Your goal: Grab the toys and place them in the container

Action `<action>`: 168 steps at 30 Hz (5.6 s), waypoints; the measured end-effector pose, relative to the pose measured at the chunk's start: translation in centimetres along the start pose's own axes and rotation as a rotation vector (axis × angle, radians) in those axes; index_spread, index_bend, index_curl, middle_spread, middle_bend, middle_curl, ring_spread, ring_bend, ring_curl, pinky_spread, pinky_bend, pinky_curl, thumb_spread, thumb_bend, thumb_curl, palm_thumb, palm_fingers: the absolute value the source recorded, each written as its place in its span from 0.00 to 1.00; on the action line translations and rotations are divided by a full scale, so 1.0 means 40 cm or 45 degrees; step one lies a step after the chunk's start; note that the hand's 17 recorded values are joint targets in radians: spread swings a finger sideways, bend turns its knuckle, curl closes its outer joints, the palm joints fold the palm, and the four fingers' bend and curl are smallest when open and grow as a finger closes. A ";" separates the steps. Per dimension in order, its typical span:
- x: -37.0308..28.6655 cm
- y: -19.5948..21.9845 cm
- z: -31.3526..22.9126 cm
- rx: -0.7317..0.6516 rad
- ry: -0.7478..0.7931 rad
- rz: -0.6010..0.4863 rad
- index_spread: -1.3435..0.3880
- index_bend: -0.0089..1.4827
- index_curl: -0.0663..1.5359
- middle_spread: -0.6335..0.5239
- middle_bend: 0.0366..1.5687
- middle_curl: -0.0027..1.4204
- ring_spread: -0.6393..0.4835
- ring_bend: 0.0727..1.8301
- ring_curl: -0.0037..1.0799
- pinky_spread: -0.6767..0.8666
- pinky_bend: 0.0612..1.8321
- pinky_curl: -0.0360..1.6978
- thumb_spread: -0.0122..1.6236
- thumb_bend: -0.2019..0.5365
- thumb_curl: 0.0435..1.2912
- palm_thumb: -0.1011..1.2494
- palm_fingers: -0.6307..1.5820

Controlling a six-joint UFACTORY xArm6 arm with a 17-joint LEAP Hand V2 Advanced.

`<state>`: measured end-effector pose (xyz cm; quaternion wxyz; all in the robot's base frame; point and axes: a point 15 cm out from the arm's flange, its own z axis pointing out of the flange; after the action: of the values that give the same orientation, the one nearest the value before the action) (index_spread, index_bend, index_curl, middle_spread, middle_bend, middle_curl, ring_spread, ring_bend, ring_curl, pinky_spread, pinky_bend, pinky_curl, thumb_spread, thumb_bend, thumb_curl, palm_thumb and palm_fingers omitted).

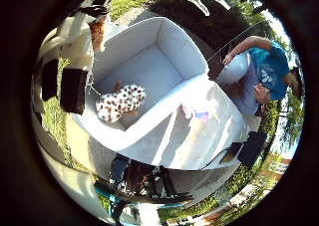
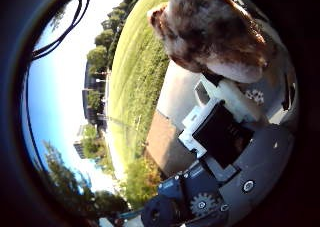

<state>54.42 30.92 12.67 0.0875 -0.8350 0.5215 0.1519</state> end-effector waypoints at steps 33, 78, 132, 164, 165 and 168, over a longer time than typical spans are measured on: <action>0.184 0.024 -0.044 -0.005 0.011 0.017 0.51 0.11 0.35 0.60 0.09 0.26 0.85 0.28 0.29 0.78 0.45 0.32 0.69 0.24 0.33 0.60 0.29; 0.885 0.212 0.024 -0.142 0.494 0.113 0.68 0.11 0.21 0.60 0.08 0.22 0.82 0.22 0.29 0.75 0.33 0.19 0.71 0.24 0.26 0.51 0.34; 0.288 0.330 -0.382 -0.332 0.264 -0.099 0.18 0.62 0.03 0.34 0.77 0.77 0.43 0.77 0.81 0.53 0.83 0.52 0.76 0.25 0.41 0.81 0.67; 0.142 -0.018 -0.059 0.005 0.370 -0.211 0.43 0.67 0.06 0.43 0.41 0.61 0.61 0.64 0.70 0.61 0.76 0.50 0.74 0.22 0.39 0.69 0.41; 0.152 -0.012 -0.047 -0.010 0.371 -0.209 0.47 0.64 0.07 0.46 0.34 0.57 0.65 0.61 0.67 0.63 0.74 0.49 0.73 0.22 0.39 0.68 0.34; 0.179 -0.005 -0.034 -0.039 0.396 -0.239 0.52 0.54 0.07 0.51 0.21 0.46 0.73 0.47 0.52 0.68 0.67 0.43 0.71 0.22 0.38 0.65 0.23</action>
<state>57.75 24.54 11.46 0.0067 -0.8947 0.4462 0.0201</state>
